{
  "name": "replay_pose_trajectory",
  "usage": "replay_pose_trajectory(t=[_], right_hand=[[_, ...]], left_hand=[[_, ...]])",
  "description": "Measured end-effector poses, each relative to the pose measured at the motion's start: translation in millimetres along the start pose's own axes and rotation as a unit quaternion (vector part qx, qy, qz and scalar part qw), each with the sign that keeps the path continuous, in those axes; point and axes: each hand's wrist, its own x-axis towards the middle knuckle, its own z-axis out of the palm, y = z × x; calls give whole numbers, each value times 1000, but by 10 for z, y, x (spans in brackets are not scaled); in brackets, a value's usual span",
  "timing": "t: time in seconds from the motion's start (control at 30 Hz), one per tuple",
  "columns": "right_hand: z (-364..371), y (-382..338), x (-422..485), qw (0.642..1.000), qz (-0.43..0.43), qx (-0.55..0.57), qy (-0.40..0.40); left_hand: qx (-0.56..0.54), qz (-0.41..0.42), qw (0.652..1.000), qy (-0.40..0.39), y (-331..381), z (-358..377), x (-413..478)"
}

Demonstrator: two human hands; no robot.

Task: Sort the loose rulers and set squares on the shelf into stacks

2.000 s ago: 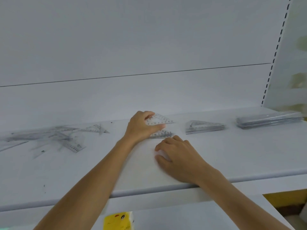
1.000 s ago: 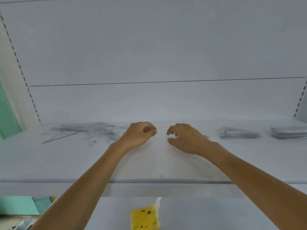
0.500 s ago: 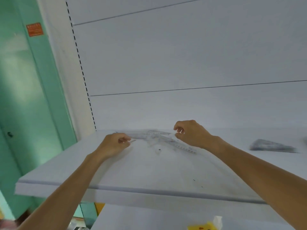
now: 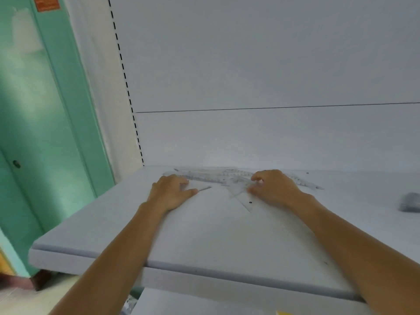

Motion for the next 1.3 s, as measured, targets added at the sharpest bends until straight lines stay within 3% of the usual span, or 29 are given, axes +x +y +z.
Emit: replay_pose_trajectory(t=[0.13,0.27,0.43,0.73,0.83,1.03,1.3], right_hand=[[22,9,-3,997,-35,-30,58],[61,-52,-17,991,-72,-84,69],[64,-141,-58,979,-103,-143,100],[27,-239,-139,980,-159,-19,120],[13,-243,-144,978,-171,-8,117],[-17,-188,-232,975,-183,4,122],[-362,167,-402,971,-179,13,156]], left_hand=[[-16,40,999,-1,19,-33,-38],[61,104,993,-9,69,-64,-128],[76,70,994,32,197,-99,-212],[-76,84,993,26,200,-34,-266],[-74,123,990,5,250,-29,-280],[20,85,994,-64,280,-85,-359],[-91,113,989,-22,669,-200,-464]])
